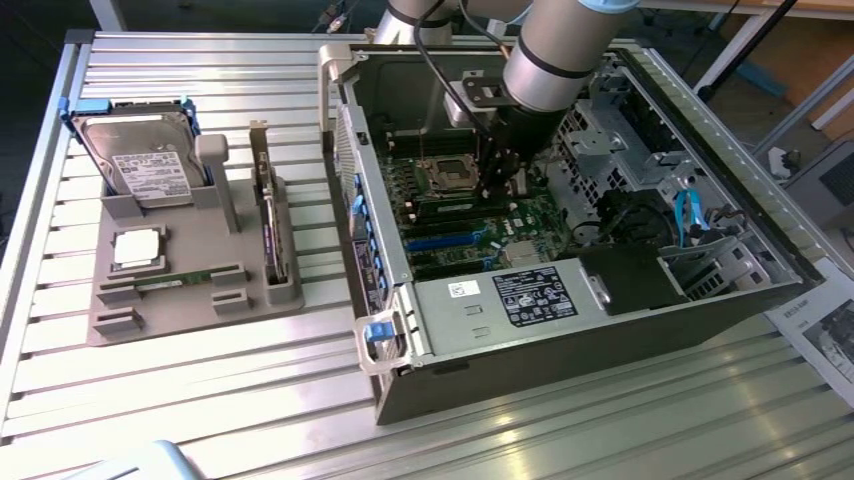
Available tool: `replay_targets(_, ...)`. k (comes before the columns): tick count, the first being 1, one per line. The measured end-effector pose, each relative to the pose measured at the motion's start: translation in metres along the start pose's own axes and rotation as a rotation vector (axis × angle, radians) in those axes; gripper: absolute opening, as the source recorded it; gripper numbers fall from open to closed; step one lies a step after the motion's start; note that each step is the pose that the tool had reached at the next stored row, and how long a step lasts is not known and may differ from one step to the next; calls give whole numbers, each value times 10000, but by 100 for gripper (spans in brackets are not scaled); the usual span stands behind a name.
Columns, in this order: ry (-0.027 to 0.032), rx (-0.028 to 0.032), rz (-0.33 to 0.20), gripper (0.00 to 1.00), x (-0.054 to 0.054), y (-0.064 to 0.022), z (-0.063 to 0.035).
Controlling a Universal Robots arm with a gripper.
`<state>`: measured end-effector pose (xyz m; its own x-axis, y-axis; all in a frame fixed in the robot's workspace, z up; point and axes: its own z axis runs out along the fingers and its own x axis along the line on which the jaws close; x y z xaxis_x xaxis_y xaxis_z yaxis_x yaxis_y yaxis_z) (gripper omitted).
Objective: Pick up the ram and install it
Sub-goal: 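Insert the ram into the slot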
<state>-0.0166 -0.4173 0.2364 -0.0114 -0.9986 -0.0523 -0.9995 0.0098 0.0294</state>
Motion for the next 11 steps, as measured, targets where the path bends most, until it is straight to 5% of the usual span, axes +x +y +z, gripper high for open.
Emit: replay_targets(11,-3,0,1,12,1,-6,-12)
